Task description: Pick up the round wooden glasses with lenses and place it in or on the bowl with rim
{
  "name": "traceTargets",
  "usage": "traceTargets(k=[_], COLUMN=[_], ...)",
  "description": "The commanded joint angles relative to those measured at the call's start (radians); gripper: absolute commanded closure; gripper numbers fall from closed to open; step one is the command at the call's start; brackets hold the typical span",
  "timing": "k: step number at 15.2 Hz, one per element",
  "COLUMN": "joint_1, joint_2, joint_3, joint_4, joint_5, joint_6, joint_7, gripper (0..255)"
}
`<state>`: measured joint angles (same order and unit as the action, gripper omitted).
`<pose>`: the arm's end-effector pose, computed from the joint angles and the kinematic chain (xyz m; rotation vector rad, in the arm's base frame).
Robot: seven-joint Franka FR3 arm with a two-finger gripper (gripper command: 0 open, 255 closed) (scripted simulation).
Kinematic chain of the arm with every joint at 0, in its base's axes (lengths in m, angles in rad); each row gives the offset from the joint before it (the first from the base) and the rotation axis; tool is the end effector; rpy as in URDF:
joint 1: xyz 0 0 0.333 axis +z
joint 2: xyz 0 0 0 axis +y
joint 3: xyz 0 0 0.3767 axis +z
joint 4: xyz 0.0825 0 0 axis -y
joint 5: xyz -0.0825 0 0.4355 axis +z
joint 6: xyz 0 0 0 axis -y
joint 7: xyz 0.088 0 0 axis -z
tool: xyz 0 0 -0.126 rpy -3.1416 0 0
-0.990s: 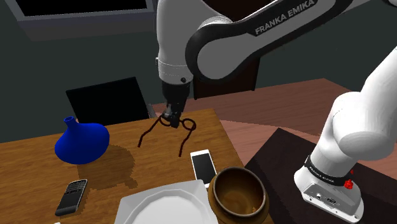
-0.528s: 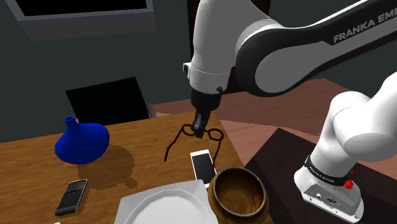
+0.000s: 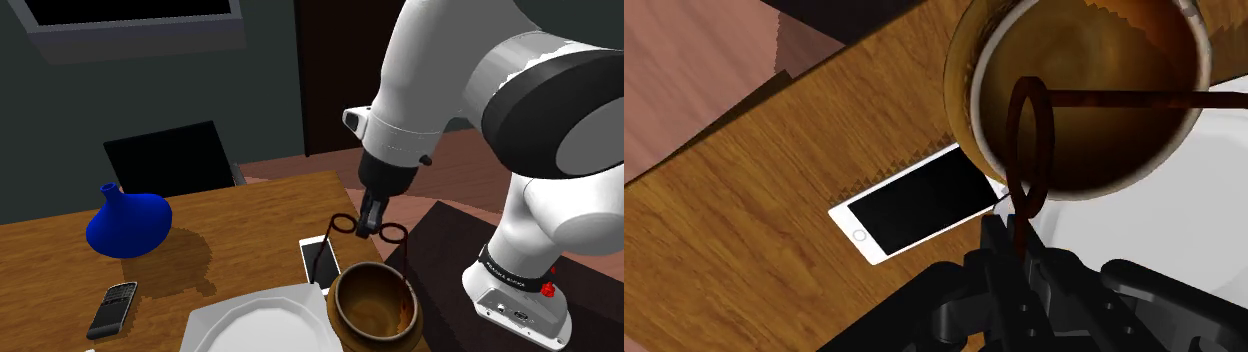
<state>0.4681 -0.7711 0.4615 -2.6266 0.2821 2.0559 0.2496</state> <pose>0.1977 0.3078 0.4806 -3.0124 -0.7245 -0.2582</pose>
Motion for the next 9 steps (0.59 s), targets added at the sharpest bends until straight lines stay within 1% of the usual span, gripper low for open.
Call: traceTargets(k=[1,9], joint_1=[0.047,0.059], joint_2=[-0.093,-0.061], joint_3=[0.004,0.042], joint_4=[-0.05,-0.138], joint_5=[0.027,0.059], joint_6=[-0.045,0.075], joint_7=[0.024,0.026], gripper=[255,255])
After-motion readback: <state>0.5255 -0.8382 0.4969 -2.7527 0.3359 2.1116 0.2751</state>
